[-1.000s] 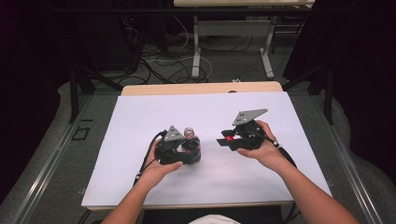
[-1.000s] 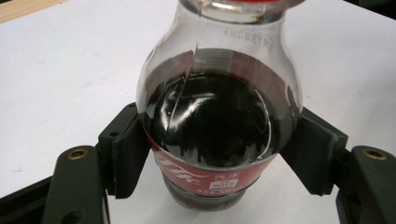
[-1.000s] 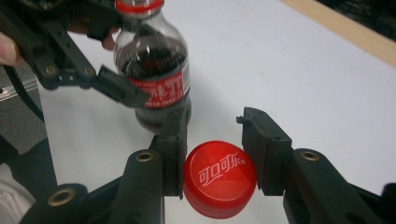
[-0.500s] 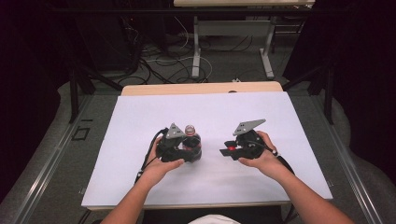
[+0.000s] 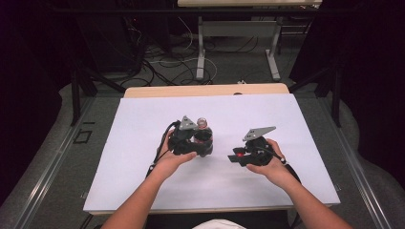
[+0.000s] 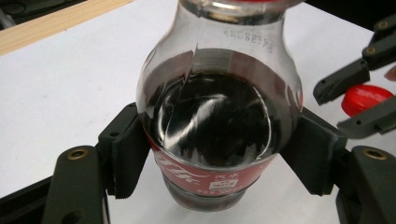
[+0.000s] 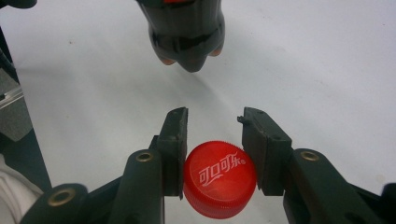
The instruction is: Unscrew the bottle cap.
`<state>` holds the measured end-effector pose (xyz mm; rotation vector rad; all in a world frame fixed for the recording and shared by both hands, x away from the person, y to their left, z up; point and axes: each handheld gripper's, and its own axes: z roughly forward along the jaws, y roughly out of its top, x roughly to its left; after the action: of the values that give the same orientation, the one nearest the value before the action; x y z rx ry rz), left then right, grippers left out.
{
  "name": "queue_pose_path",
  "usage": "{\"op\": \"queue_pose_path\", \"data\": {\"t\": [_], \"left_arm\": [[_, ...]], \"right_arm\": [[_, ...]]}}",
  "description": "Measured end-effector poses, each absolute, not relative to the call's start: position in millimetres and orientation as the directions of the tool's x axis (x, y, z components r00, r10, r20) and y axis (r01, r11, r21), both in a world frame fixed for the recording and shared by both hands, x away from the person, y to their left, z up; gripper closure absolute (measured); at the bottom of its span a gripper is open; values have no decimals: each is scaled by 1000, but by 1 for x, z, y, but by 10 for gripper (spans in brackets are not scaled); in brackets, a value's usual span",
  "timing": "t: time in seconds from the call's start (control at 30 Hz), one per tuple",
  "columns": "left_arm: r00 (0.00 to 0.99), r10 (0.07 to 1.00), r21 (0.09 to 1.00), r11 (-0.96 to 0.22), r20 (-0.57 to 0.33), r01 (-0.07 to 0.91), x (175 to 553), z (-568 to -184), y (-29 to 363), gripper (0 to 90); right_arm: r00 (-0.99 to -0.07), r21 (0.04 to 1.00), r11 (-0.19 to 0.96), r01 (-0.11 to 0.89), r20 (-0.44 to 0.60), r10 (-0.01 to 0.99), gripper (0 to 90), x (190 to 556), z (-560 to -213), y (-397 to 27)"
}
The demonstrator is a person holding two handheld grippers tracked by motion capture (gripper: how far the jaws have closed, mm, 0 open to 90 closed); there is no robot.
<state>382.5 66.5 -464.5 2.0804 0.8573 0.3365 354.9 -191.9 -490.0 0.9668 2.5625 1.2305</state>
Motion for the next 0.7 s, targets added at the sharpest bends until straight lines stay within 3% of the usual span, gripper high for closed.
{"op": "queue_pose_path", "data": {"t": [0.7], "left_arm": [[683,728,787,-391,-52,477,448,-466,29,298]], "right_arm": [[-772,746,445,496,144,620,612,358,-493,-197]]}}
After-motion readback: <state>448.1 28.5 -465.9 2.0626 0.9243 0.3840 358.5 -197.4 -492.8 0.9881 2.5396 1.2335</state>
